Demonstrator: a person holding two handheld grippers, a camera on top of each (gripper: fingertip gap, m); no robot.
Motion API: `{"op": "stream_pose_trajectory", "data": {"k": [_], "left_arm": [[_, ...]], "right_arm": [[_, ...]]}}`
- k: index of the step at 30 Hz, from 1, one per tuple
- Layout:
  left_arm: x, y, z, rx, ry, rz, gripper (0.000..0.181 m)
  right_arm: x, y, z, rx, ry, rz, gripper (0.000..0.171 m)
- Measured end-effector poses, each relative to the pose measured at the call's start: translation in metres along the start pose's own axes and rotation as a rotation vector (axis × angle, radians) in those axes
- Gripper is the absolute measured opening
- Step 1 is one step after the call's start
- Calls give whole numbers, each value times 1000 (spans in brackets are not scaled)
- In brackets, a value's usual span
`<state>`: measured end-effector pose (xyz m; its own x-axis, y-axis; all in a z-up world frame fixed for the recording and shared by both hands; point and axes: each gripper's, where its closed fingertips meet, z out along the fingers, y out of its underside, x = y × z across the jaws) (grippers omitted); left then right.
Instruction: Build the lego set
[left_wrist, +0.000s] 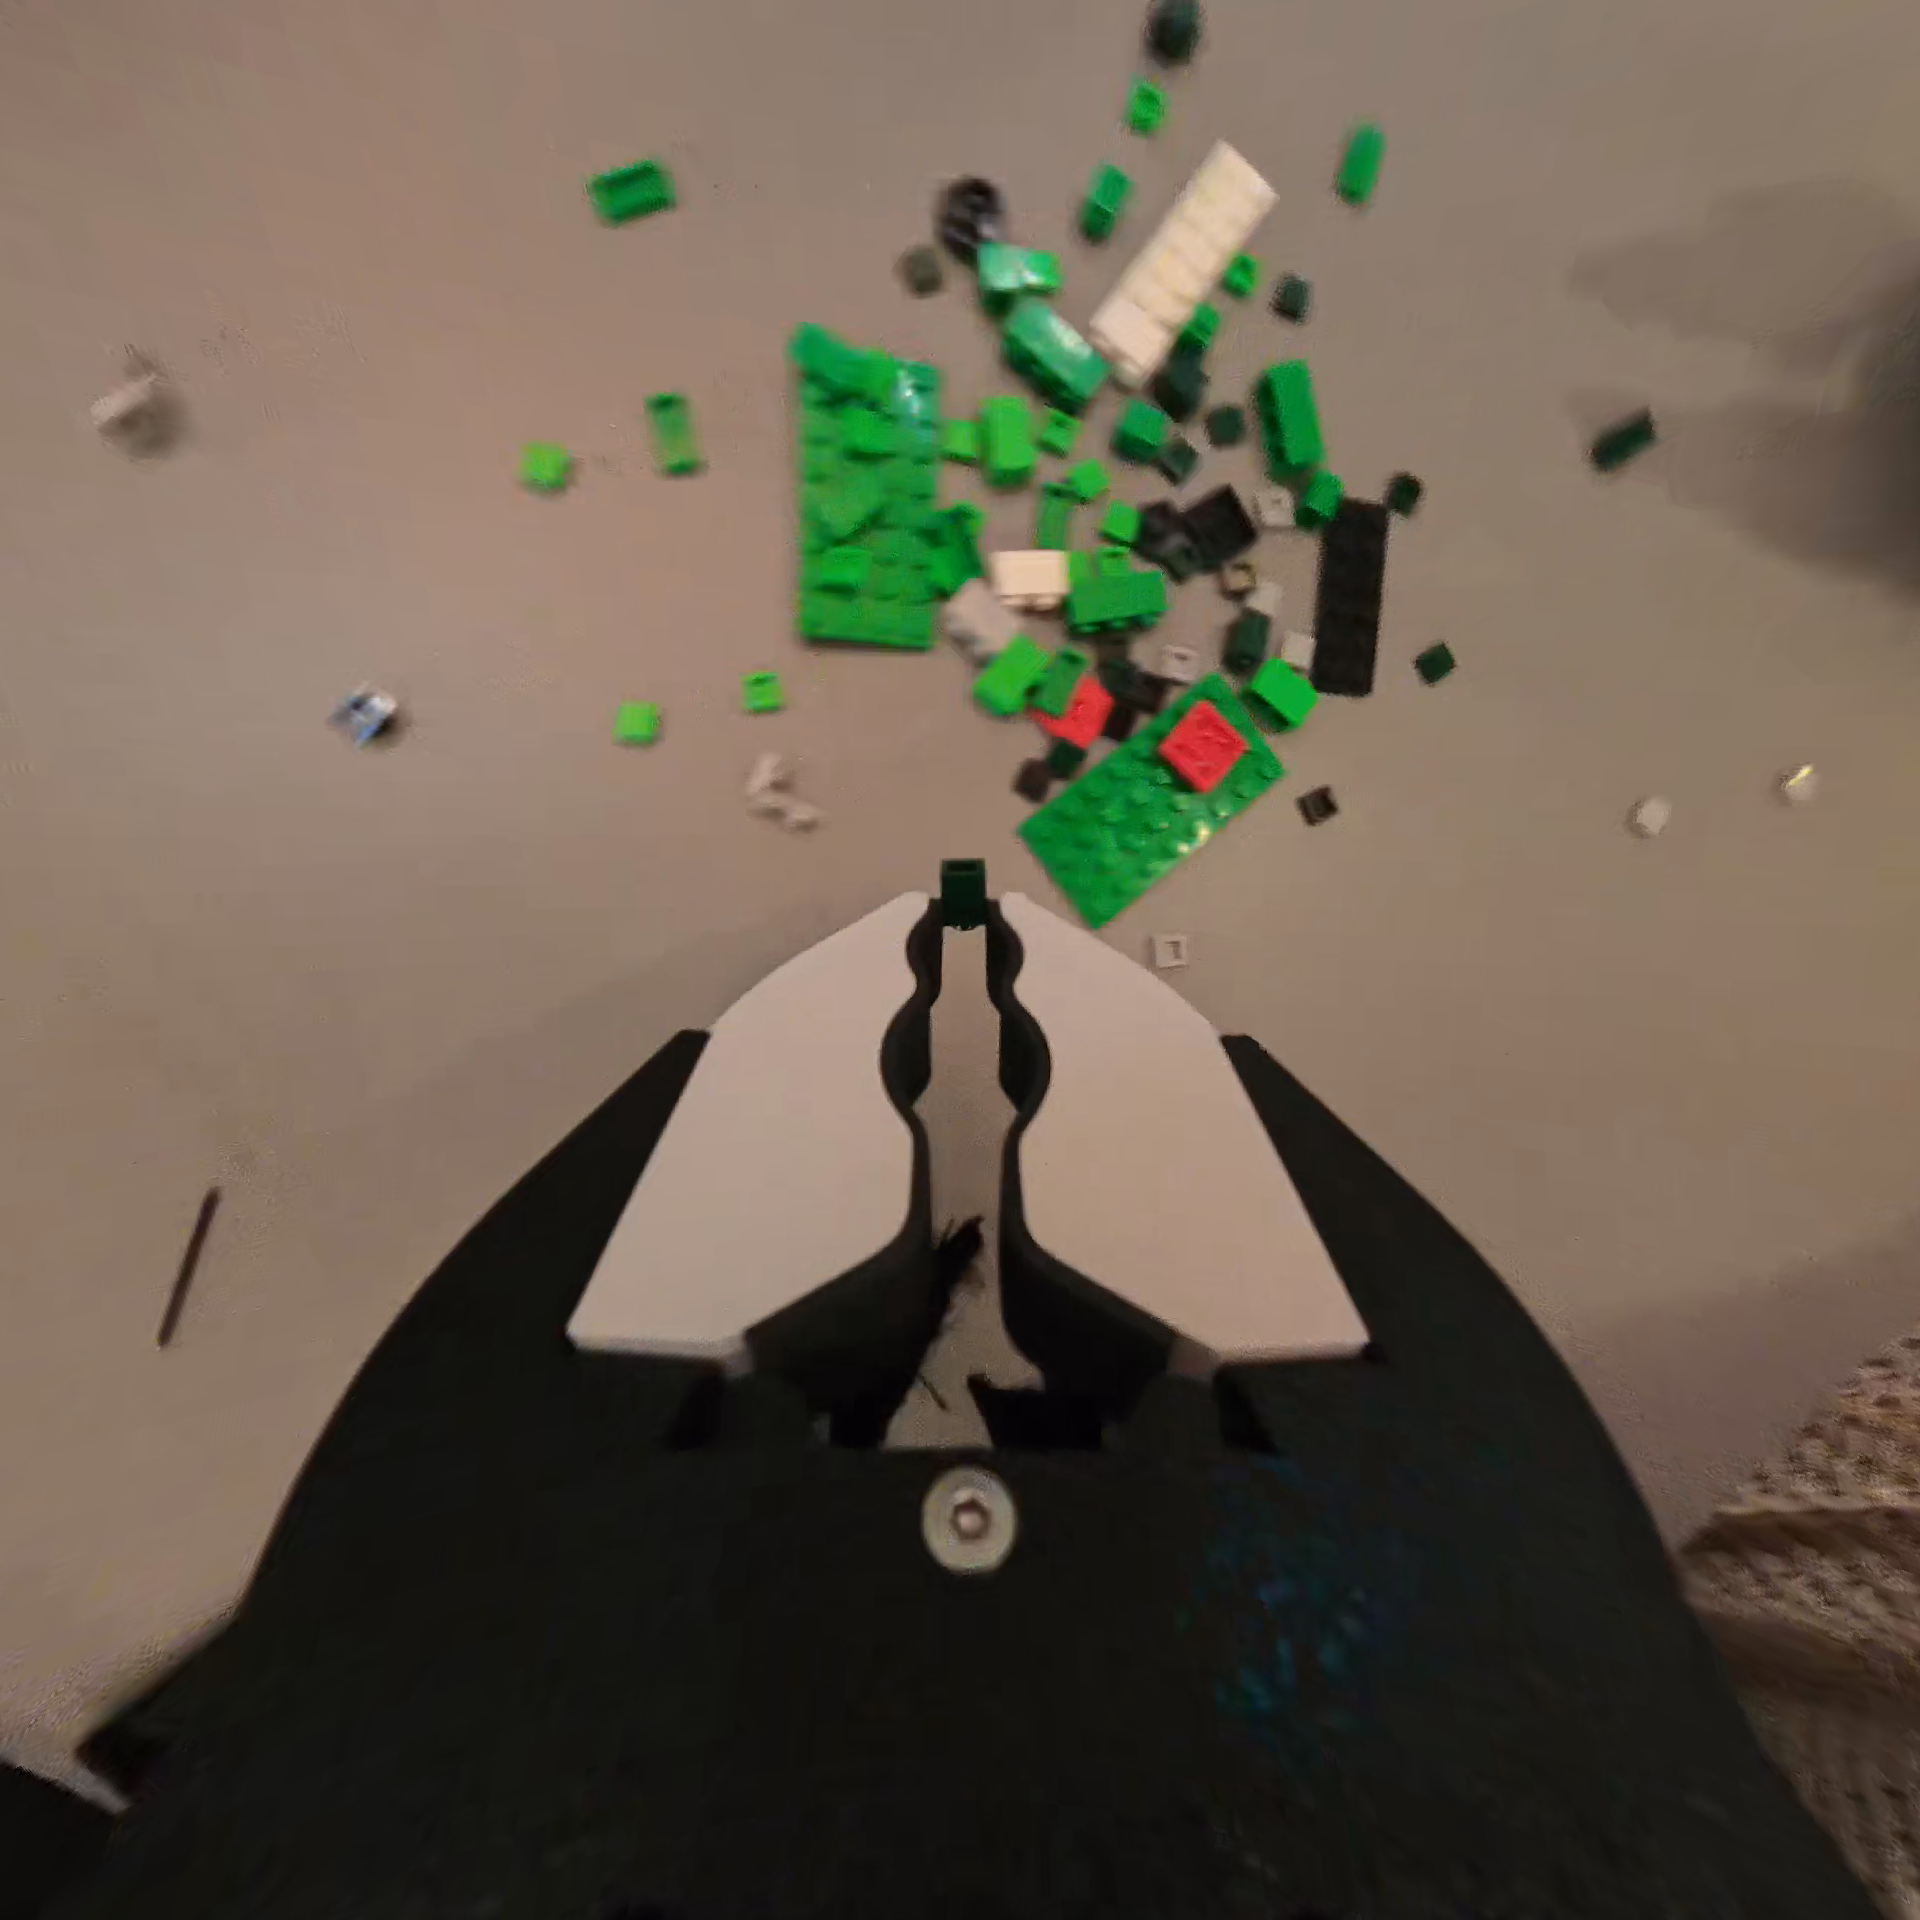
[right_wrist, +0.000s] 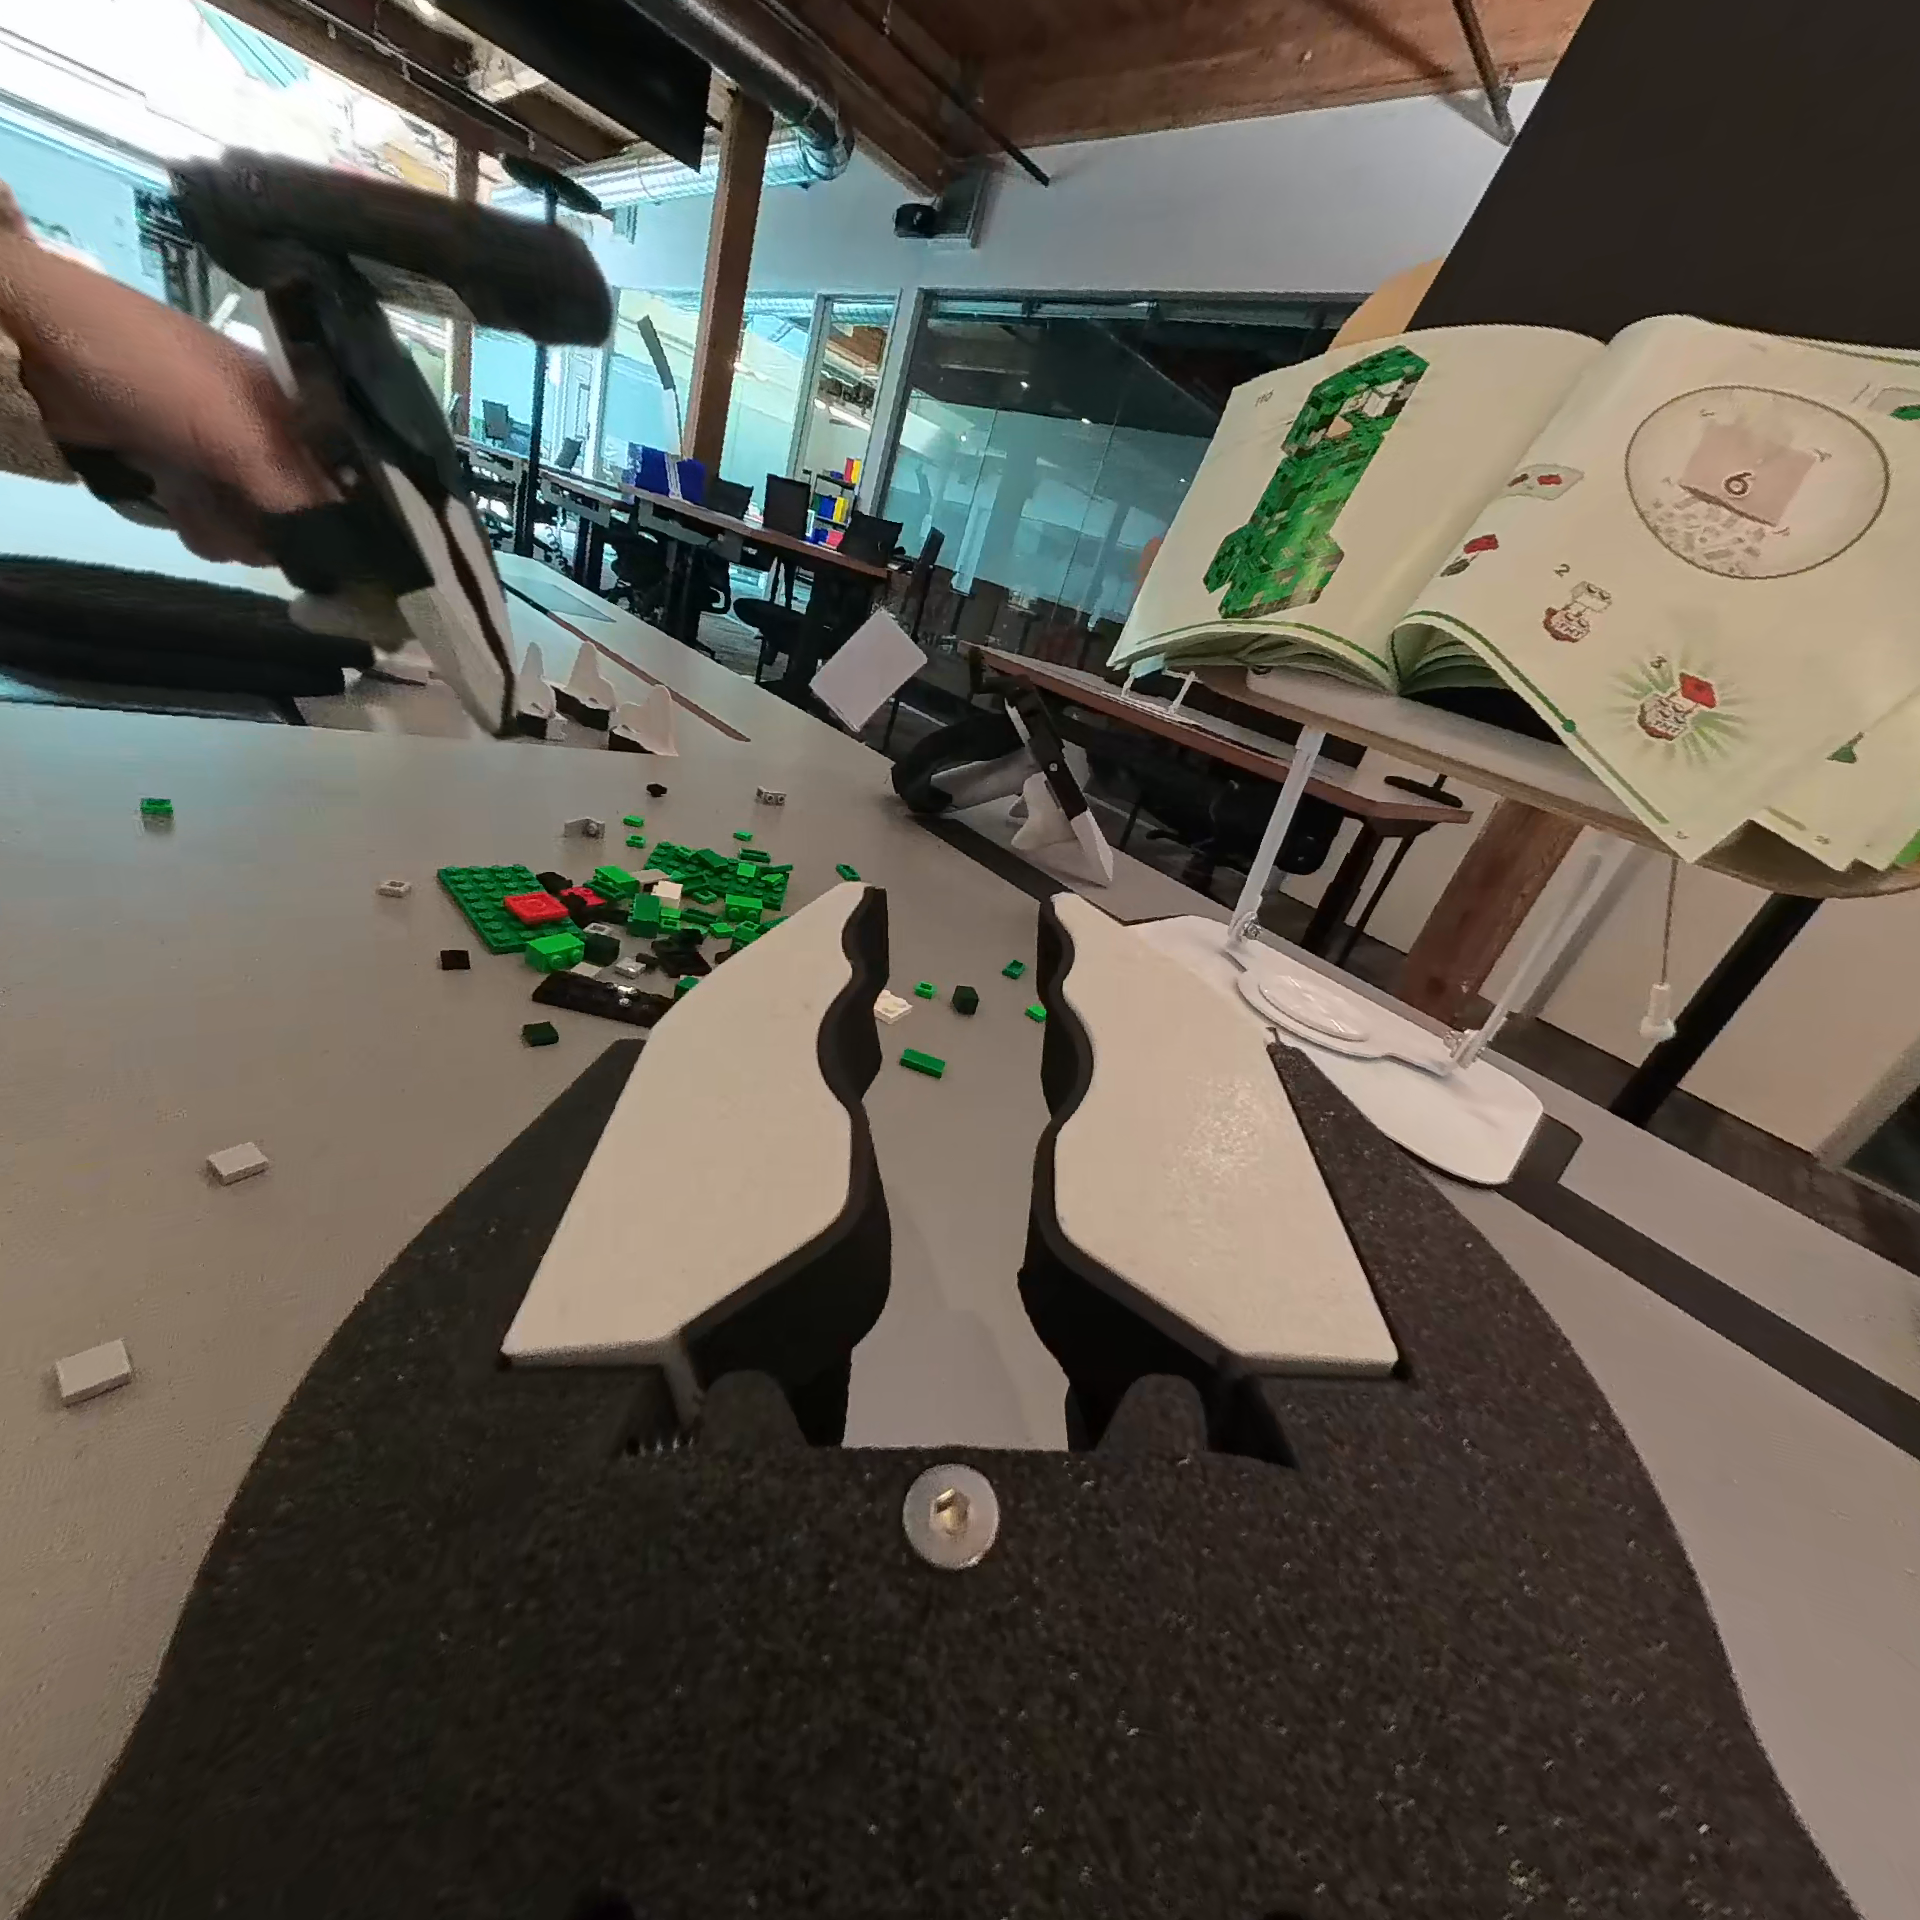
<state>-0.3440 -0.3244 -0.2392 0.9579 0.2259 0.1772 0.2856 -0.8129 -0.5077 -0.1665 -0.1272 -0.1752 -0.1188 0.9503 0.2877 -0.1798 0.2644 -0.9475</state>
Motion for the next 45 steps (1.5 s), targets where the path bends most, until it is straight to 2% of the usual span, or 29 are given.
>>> {"op": "stream_pose_trajectory", "data": {"k": [3,7,10,11,13,15,16,17,19,24,28,30,33,39,45], "left_arm": [[27,-3,23,-55,-48,152,7],[32,-4,38,-93,-120,237,8],[36,3,45,-132,-93,201,40],[38,5,45,-136,-87,191,48],[42,5,41,-97,-100,196,59],[50,5,33,-27,-116,220,61],[56,5,28,15,-120,233,61],[62,7,23,57,-123,242,60],[74,11,13,139,-122,246,57],[104,20,2,284,-55,232,51],[120,24,1,344,-9,221,49],[125,25,0,370,-2,222,48],[135,25,-4,416,19,250,43],[132,29,-21,496,-52,249,35],[116,55,-46,559,-98,150,32]], "right_arm": [[1,0,0,2,0,5,27],[2,-1,-1,7,1,20,27],[-1,-3,-1,22,-35,31,27],[-10,-7,-2,44,-111,48,26],[-51,-17,-18,38,-476,109,24],[-95,-23,-58,-88,-900,171,24],[-111,-24,-81,-164,-1053,183,24],[-122,-22,-101,-233,-1160,163,25],[-136,-9,-128,-338,-1252,48,27],[-152,21,-153,-473,-1344,-172,30],[-156,37,-162,-552,-1418,-186,31],[-159,42,-165,-568,-1443,-206,18],[-159,41,-163,-585,-1454,-199,17],[-143,53,-121,-588,-1359,-255,17],[-121,70,-63,-658,-1333,-263,17]]}}
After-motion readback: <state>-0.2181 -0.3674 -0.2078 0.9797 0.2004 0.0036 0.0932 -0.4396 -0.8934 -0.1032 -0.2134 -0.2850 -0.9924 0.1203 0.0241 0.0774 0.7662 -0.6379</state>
